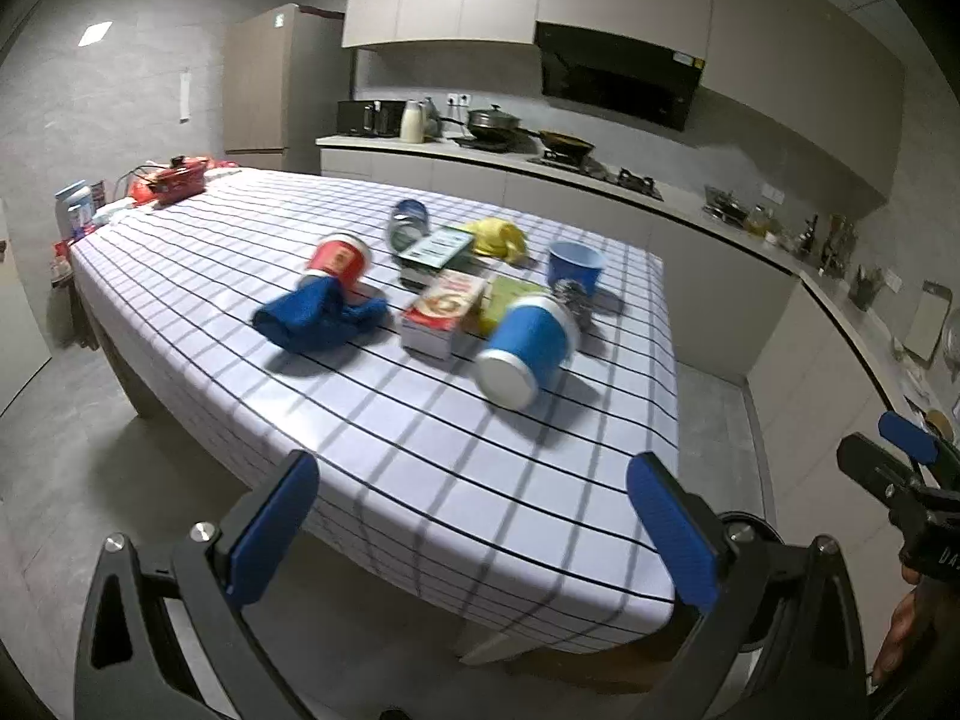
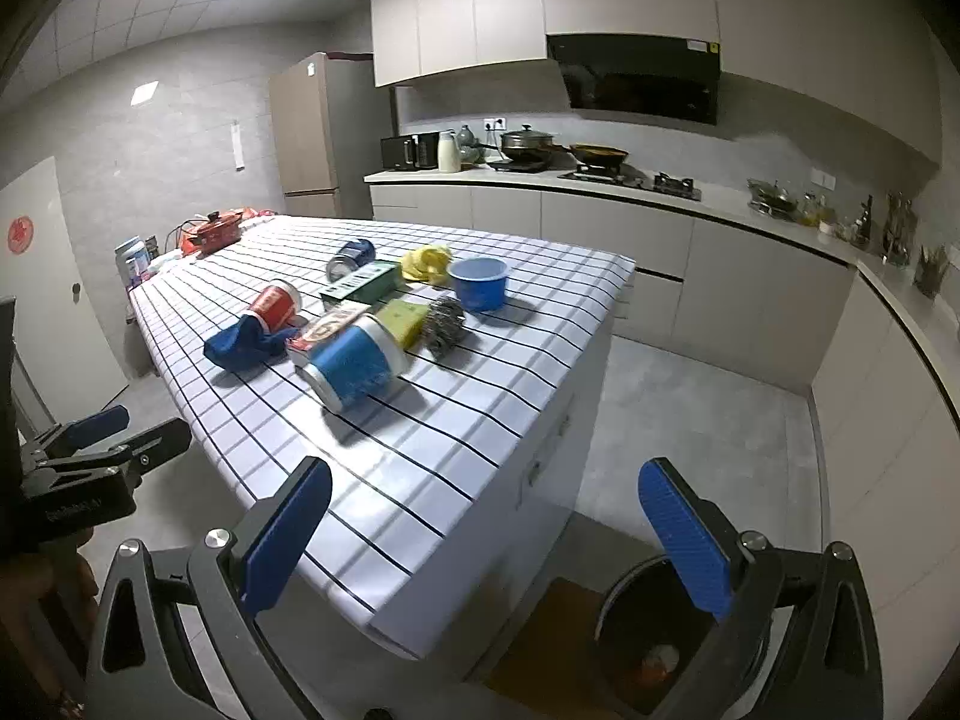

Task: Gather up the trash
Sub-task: 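Move both tools back toward the remaining items on the island, then grasp the blue paper cup with the right tool while the left tool grasps the blue cloth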

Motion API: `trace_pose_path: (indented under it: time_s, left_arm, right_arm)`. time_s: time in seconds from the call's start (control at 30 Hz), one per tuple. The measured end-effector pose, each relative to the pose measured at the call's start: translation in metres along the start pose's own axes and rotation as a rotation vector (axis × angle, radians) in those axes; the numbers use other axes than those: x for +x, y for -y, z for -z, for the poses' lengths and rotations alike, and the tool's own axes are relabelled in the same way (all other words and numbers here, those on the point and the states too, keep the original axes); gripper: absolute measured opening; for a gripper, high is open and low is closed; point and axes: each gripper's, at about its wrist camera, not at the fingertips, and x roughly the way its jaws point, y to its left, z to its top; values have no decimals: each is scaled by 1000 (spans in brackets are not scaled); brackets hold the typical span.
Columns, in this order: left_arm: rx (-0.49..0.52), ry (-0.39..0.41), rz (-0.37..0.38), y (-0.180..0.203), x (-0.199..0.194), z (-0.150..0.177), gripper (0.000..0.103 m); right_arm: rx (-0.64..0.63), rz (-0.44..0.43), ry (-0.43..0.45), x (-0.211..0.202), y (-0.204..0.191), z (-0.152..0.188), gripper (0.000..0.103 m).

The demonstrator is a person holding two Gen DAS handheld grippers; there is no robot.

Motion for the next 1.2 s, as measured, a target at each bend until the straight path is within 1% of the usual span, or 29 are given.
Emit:
trace_pose_path:
  time_s: [0.17,0.33,0.7,1.0,1.2]
  left_arm:
    - [-12,5,-22,-24,5,-7,103]
    - [-11,-6,-36,-45,19,-14,103]
    - [-18,-17,-55,-96,49,-32,103]
    - [-3,-60,-62,-127,94,-45,103]
    - [10,-82,-50,-136,127,-53,103]
  right_arm:
    - [-17,-23,-3,14,-26,-9,103]
    - [-18,-34,-18,36,-52,-18,103]
    - [-7,-33,-43,80,-88,-31,103]
    - [38,-1,-87,140,-115,-36,102]
    - [81,20,-140,187,-127,-42,95]
